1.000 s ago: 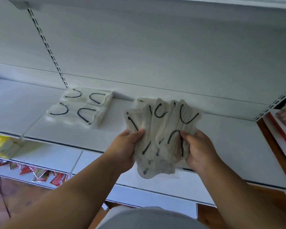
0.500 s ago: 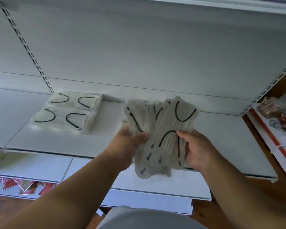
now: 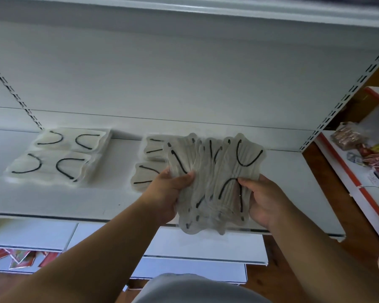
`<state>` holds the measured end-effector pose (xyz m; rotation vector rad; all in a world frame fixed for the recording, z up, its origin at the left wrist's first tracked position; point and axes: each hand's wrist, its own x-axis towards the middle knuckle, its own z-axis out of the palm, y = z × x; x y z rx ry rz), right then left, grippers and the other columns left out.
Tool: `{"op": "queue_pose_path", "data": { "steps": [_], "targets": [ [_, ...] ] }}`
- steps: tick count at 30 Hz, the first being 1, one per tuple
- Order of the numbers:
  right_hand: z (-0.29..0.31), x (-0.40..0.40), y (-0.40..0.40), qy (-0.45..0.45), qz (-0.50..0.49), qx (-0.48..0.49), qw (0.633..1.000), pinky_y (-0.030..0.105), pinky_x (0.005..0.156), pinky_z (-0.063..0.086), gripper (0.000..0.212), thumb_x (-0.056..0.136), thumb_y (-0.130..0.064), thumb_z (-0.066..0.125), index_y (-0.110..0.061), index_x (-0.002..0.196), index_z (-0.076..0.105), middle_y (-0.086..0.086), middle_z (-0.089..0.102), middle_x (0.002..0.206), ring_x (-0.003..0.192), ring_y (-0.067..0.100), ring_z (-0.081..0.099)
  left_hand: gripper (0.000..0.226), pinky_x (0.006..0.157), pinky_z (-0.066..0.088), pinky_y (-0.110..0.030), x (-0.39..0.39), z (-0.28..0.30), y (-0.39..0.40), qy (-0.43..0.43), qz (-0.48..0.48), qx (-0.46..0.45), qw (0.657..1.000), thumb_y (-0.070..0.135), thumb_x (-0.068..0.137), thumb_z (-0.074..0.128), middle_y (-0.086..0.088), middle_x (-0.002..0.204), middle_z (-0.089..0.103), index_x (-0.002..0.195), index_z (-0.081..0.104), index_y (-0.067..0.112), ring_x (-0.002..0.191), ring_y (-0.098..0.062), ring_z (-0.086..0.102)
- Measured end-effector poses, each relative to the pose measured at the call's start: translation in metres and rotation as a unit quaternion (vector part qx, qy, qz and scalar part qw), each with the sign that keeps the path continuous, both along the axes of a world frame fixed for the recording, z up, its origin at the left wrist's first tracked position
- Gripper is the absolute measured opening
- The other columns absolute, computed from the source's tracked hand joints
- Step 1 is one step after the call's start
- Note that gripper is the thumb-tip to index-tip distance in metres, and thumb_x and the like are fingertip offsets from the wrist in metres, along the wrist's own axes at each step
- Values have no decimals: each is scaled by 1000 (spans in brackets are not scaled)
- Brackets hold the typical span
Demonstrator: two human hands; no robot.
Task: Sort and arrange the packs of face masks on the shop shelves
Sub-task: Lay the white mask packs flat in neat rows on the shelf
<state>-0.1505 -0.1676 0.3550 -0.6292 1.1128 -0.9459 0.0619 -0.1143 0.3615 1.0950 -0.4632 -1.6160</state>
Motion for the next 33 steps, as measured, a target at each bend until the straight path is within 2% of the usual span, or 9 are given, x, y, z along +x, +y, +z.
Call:
{"op": "queue_pose_path", "data": {
  "steps": [7,10,15,17,19,25,29,31,33],
  "targets": [
    [9,-52,-35,108,23,-120,987,23,67,57,31,93,9,55,-13,110,67,2,77,96,89,14,73,20,74,60,-39,-21,8,-28,-36,-17,80,996,10,96,51,-15,91,77,103,69,2,78,-25,76],
    [13,-76,-51,125,61,-151,979,29,78,59,33,92,10,54,-14,112,66,4,76,102,98,19,72,24,83,59,-46,-22,12,-39,-103,-55,59,991,0,94,50,-19,101,75,109,68,1,91,-33,74],
    [18,-88,-77,216,179,-209,937,49,94,54,30,88,-5,68,-20,113,66,8,73,109,105,27,69,43,97,52,-58,-40,15,-55,-220,-155,8,963,10,75,77,-23,115,70,116,67,1,108,-39,68],
    [23,-90,-86,258,216,-222,915,48,92,55,32,81,-17,73,-26,111,66,2,74,107,103,24,70,39,97,53,-56,-50,16,-60,-268,-163,3,950,7,74,81,-19,112,72,112,69,5,106,-35,69],
    [27,-92,-94,278,232,-234,902,44,89,56,30,83,-11,72,-26,108,66,-1,75,102,98,20,71,45,98,53,-53,-57,18,-64,-284,-168,1,944,13,68,84,-15,111,73,111,70,8,106,-32,69],
    [17,-87,-96,145,92,-137,976,37,74,59,27,89,10,59,-8,107,68,13,75,99,92,27,73,31,104,47,-59,-71,6,-69,-163,-72,25,984,14,95,64,-17,120,70,125,64,8,115,-37,65],
    [9,-82,-87,131,78,-117,981,35,72,59,27,88,10,59,-5,109,68,13,75,101,90,25,73,29,103,49,-54,-88,4,-61,-85,-17,27,996,19,102,51,-17,125,68,127,63,10,115,-33,66],
    [10,-78,-86,157,74,-126,977,34,73,59,27,88,11,60,-5,109,68,14,74,102,90,24,73,36,102,53,-42,-97,12,-54,-61,-26,22,998,25,105,45,-9,130,66,133,58,6,113,-22,66],
    [11,-71,-86,167,67,-131,975,35,75,59,25,87,10,61,-4,107,68,14,74,102,92,25,72,33,85,53,-12,-104,12,-55,-38,-37,20,998,20,109,35,7,129,54,136,49,9,103,-1,58]
  ]
}}
